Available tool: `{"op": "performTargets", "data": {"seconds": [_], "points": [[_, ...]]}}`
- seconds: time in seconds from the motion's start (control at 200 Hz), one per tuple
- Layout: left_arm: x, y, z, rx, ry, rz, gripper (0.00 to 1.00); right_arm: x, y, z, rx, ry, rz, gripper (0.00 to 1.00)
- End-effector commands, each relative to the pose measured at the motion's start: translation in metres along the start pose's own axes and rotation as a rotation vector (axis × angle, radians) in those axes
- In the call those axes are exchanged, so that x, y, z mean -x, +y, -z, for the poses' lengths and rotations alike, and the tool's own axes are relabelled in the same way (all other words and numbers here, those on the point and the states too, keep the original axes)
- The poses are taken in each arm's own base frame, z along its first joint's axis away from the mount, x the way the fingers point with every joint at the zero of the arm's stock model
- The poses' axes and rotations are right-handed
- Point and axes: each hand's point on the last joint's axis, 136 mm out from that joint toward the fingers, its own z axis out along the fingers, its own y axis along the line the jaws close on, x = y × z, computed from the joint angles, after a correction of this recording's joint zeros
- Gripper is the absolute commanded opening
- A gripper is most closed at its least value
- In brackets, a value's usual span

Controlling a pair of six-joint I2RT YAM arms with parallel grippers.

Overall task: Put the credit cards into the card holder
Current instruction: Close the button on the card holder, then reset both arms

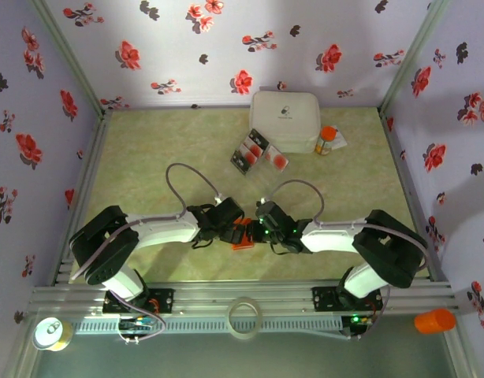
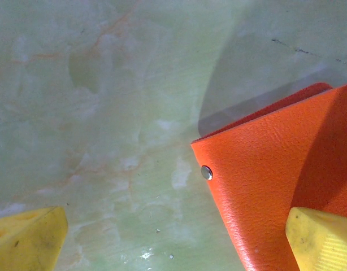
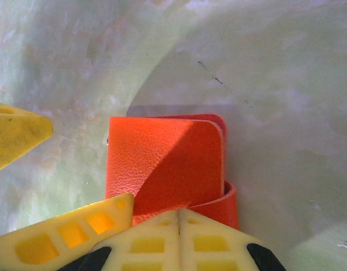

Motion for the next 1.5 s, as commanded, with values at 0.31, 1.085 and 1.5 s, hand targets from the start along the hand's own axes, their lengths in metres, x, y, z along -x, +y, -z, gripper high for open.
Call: {"op": "performTargets", "data": {"seconds": [0.31,1.085,1.5], "points": [[-0.019,0.016,-0.007,0.072,0.05,-0.015,1.0,-0.092,-0.08,0.004,-0.259,0.273,-0.045,0.0],[0.072,0.074,0.087,0.068,-0.343,0.3,1.0,0.044,-0.007,0.122,-0.093,-0.091,-0.053,0.78],[0.067,0.177,0.128,0.294,-0.645,0.378,1.0,0.093,-0.113,0.218,-0.629,-0.497,-0.005,0.99]]}}
